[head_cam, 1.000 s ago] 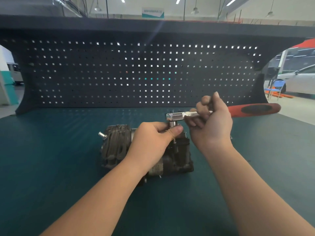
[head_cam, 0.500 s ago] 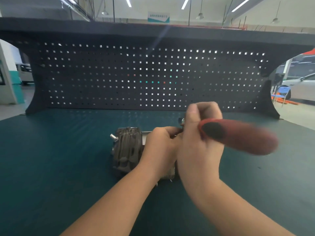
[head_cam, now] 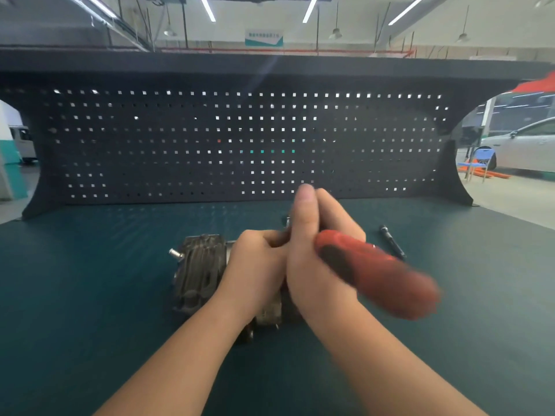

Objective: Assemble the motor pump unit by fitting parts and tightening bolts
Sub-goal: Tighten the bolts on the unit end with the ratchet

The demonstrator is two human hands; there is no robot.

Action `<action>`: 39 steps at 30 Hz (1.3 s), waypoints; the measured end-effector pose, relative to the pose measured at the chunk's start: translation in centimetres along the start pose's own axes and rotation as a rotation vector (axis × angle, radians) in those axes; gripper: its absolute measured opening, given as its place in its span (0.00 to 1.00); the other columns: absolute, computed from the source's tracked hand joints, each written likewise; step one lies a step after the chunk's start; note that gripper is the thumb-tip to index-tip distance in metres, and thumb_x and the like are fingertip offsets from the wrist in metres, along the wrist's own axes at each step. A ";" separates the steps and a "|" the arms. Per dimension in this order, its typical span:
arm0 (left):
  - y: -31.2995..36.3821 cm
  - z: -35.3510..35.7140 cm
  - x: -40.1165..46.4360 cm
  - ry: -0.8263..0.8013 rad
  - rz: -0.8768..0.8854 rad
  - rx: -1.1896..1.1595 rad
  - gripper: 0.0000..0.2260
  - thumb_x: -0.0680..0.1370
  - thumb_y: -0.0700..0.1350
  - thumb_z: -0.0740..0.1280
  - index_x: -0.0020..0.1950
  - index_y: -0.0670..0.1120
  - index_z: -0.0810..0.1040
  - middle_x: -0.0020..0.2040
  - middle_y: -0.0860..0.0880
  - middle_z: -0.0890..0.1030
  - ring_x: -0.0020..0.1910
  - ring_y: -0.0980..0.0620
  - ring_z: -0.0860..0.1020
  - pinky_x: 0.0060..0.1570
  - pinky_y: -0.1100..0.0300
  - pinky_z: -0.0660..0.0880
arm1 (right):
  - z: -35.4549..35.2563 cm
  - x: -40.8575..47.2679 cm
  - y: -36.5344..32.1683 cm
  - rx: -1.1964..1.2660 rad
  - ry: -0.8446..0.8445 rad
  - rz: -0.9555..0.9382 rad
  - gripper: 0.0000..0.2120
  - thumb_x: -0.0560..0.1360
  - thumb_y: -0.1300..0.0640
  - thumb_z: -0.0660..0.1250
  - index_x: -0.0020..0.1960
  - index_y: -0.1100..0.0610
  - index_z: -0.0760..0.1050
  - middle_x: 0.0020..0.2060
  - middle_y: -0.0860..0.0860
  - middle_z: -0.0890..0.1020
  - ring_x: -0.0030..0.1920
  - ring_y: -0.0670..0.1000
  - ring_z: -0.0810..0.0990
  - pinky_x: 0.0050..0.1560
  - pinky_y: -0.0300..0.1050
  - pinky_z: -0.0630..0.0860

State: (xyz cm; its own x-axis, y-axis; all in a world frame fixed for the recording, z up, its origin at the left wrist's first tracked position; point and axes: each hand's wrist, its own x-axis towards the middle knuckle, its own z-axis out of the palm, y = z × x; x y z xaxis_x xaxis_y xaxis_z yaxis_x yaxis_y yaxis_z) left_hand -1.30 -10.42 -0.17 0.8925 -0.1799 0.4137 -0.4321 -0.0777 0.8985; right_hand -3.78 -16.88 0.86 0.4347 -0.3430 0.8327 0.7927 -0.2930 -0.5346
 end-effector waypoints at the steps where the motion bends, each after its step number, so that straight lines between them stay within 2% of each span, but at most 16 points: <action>1: 0.2 -0.3 0.0 0.002 -0.015 0.046 0.19 0.70 0.63 0.69 0.30 0.50 0.82 0.25 0.54 0.78 0.26 0.59 0.71 0.31 0.62 0.65 | -0.3 0.5 0.2 0.074 0.029 0.047 0.21 0.76 0.45 0.57 0.31 0.57 0.60 0.24 0.49 0.63 0.25 0.41 0.61 0.26 0.32 0.60; 3: -0.3 -1.3 0.2 0.002 0.013 0.035 0.13 0.73 0.51 0.72 0.33 0.45 0.84 0.29 0.47 0.81 0.29 0.56 0.74 0.31 0.63 0.69 | -1.4 1.9 0.7 0.244 0.081 0.179 0.20 0.75 0.47 0.58 0.27 0.53 0.63 0.22 0.47 0.65 0.25 0.43 0.64 0.26 0.34 0.62; 5: -0.7 -1.4 0.2 0.028 0.029 0.043 0.10 0.74 0.49 0.72 0.34 0.48 0.86 0.32 0.49 0.84 0.31 0.58 0.78 0.33 0.66 0.72 | -2.5 3.5 1.7 0.517 0.129 0.440 0.21 0.77 0.50 0.59 0.25 0.51 0.65 0.20 0.47 0.65 0.22 0.47 0.61 0.24 0.38 0.59; 7: -0.8 -1.1 0.2 -0.002 0.044 0.068 0.08 0.75 0.48 0.71 0.38 0.50 0.86 0.37 0.52 0.86 0.37 0.60 0.82 0.37 0.70 0.75 | -3.2 4.5 2.9 0.859 0.150 0.745 0.22 0.78 0.50 0.59 0.26 0.53 0.66 0.19 0.48 0.62 0.19 0.48 0.56 0.22 0.37 0.55; 9: -0.8 -1.2 0.2 -0.039 0.041 0.068 0.06 0.76 0.47 0.70 0.42 0.50 0.86 0.39 0.54 0.86 0.40 0.59 0.83 0.36 0.71 0.76 | -3.6 4.9 3.7 1.021 0.150 0.890 0.24 0.79 0.49 0.57 0.25 0.53 0.65 0.19 0.47 0.60 0.18 0.47 0.53 0.21 0.36 0.53; 11: -0.9 -1.5 0.3 -0.062 0.018 0.087 0.06 0.76 0.48 0.69 0.44 0.50 0.86 0.40 0.55 0.86 0.41 0.58 0.84 0.38 0.69 0.78 | -3.7 4.9 4.0 0.991 0.120 0.841 0.25 0.80 0.49 0.57 0.25 0.53 0.64 0.20 0.47 0.59 0.19 0.47 0.52 0.21 0.36 0.53; 14: -1.1 -1.6 0.4 -0.040 0.020 0.137 0.05 0.76 0.49 0.70 0.45 0.52 0.85 0.41 0.57 0.86 0.45 0.61 0.83 0.48 0.64 0.77 | -3.3 4.7 3.6 0.873 0.097 0.722 0.25 0.80 0.49 0.57 0.25 0.52 0.63 0.21 0.47 0.58 0.21 0.47 0.54 0.22 0.37 0.55; 18: -1.2 -1.2 0.3 -0.003 0.019 0.125 0.04 0.76 0.47 0.70 0.43 0.55 0.84 0.40 0.57 0.86 0.45 0.61 0.83 0.51 0.60 0.77 | -2.7 4.1 2.7 0.761 0.182 0.652 0.26 0.80 0.48 0.57 0.24 0.51 0.63 0.21 0.46 0.60 0.23 0.48 0.56 0.23 0.37 0.57; 20: -1.2 -1.3 0.3 -0.011 0.000 0.096 0.03 0.76 0.47 0.70 0.46 0.54 0.83 0.41 0.56 0.86 0.46 0.59 0.83 0.54 0.57 0.77 | -2.5 3.7 2.2 0.729 0.218 0.597 0.24 0.80 0.50 0.57 0.25 0.51 0.63 0.21 0.46 0.60 0.23 0.48 0.57 0.23 0.38 0.58; 23: -1.1 -1.6 0.4 -0.027 -0.013 0.075 0.05 0.76 0.47 0.71 0.51 0.53 0.83 0.42 0.54 0.86 0.46 0.58 0.83 0.56 0.56 0.77 | -2.0 2.8 1.3 0.549 0.273 0.455 0.22 0.79 0.51 0.57 0.26 0.50 0.63 0.22 0.46 0.62 0.24 0.48 0.60 0.26 0.40 0.59; 27: -0.9 -1.6 0.3 -0.014 -0.028 0.061 0.04 0.76 0.46 0.71 0.50 0.50 0.83 0.40 0.53 0.86 0.43 0.56 0.83 0.55 0.54 0.77 | -0.7 1.3 -0.1 0.325 0.332 0.278 0.17 0.77 0.51 0.57 0.30 0.52 0.63 0.25 0.47 0.66 0.28 0.47 0.65 0.29 0.36 0.64; 30: -0.6 -1.5 0.1 -0.033 -0.034 0.045 0.06 0.77 0.44 0.69 0.52 0.48 0.84 0.42 0.48 0.86 0.44 0.48 0.83 0.51 0.51 0.78 | 0.3 0.3 -0.4 0.237 0.335 0.194 0.17 0.77 0.50 0.57 0.31 0.52 0.62 0.26 0.46 0.66 0.29 0.45 0.66 0.30 0.33 0.65; 33: -0.3 -1.8 -0.1 -0.090 -0.043 -0.010 0.08 0.78 0.42 0.68 0.40 0.46 0.83 0.33 0.51 0.82 0.31 0.54 0.78 0.34 0.63 0.74 | 1.1 -0.8 -0.5 0.051 0.258 0.092 0.17 0.76 0.44 0.55 0.33 0.52 0.60 0.28 0.49 0.64 0.28 0.42 0.64 0.29 0.35 0.63; 36: 0.1 -2.2 -0.2 -0.138 -0.036 -0.054 0.15 0.80 0.44 0.66 0.33 0.47 0.81 0.30 0.52 0.80 0.29 0.56 0.75 0.29 0.66 0.71 | 1.2 -0.9 -0.3 -0.005 0.138 0.096 0.17 0.74 0.37 0.54 0.34 0.47 0.60 0.25 0.44 0.64 0.25 0.40 0.64 0.26 0.32 0.61; 37: 0.0 -2.3 -0.1 -0.145 -0.012 -0.026 0.14 0.80 0.44 0.66 0.34 0.48 0.81 0.30 0.53 0.81 0.29 0.58 0.76 0.29 0.67 0.72 | 1.0 -0.5 -0.3 0.023 0.116 0.134 0.17 0.73 0.35 0.54 0.34 0.46 0.61 0.24 0.42 0.65 0.25 0.39 0.65 0.27 0.31 0.62; 39: -0.2 -2.0 -0.1 -0.159 0.024 0.009 0.08 0.78 0.45 0.68 0.39 0.50 0.83 0.33 0.56 0.83 0.32 0.61 0.79 0.33 0.67 0.74 | 0.1 0.6 -0.1 0.055 0.124 0.158 0.21 0.72 0.35 0.55 0.34 0.52 0.62 0.25 0.46 0.65 0.26 0.41 0.66 0.29 0.34 0.64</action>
State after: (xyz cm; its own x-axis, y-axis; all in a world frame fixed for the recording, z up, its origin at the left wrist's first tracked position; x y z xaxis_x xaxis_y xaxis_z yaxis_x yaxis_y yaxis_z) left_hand -1.06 -8.39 -0.11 0.8505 -0.3346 0.4058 -0.4549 -0.0805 0.8869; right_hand -3.54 -16.97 1.43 0.5026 -0.4891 0.7129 0.7424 -0.1783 -0.6457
